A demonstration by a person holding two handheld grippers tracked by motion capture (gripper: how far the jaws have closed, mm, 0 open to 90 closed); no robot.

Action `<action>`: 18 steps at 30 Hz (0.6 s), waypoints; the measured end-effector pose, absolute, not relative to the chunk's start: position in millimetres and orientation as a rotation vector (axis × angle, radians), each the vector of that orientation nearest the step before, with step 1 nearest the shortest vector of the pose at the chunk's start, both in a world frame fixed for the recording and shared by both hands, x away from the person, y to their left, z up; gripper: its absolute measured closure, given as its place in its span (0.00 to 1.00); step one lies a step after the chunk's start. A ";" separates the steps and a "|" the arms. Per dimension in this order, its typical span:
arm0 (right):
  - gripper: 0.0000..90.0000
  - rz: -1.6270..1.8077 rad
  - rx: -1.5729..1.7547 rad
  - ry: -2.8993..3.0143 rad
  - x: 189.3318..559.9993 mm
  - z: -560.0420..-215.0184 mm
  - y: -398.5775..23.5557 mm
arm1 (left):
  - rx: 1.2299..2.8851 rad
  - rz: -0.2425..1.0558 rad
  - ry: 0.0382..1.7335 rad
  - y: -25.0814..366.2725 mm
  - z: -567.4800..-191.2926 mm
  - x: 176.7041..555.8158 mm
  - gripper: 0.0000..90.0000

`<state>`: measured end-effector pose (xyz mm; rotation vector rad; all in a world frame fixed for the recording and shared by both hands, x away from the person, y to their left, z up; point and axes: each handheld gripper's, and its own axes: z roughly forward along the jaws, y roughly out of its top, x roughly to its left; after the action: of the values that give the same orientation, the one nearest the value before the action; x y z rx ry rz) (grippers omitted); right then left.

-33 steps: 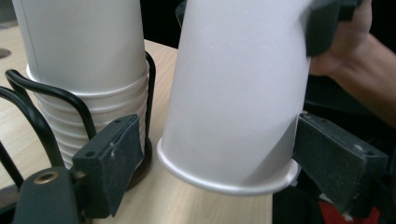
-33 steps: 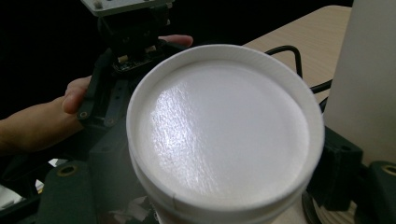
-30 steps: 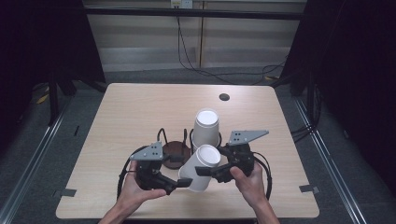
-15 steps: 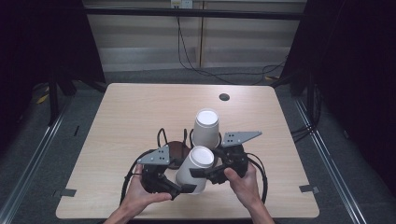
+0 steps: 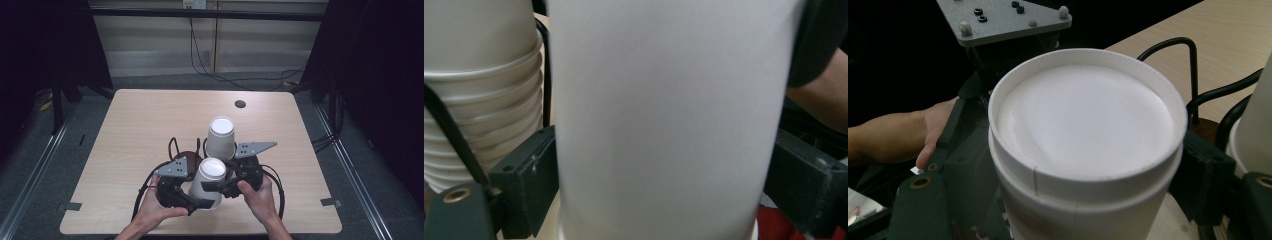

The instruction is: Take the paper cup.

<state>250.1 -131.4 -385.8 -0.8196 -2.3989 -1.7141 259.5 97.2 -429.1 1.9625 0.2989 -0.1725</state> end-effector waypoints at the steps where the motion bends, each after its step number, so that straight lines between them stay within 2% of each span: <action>1: 0.27 -1.720 -0.816 -2.399 249.8 -385.4 -131.3 | 1.962 -0.163 0.291 95.6 -428.9 258.5 0.12; 7: 0.27 -1.717 -0.816 -2.393 250.5 -385.9 -133.3 | 1.991 -0.127 0.276 97.5 -427.2 257.9 0.17; 18: 0.25 -1.718 -0.792 -2.358 253.1 -389.8 -131.6 | 2.047 -0.166 0.289 103.4 -422.3 259.5 0.23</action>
<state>253.1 -131.6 -389.8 -0.7921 -2.3576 -1.7179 259.5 103.4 -422.3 2.0475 0.2893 -0.1659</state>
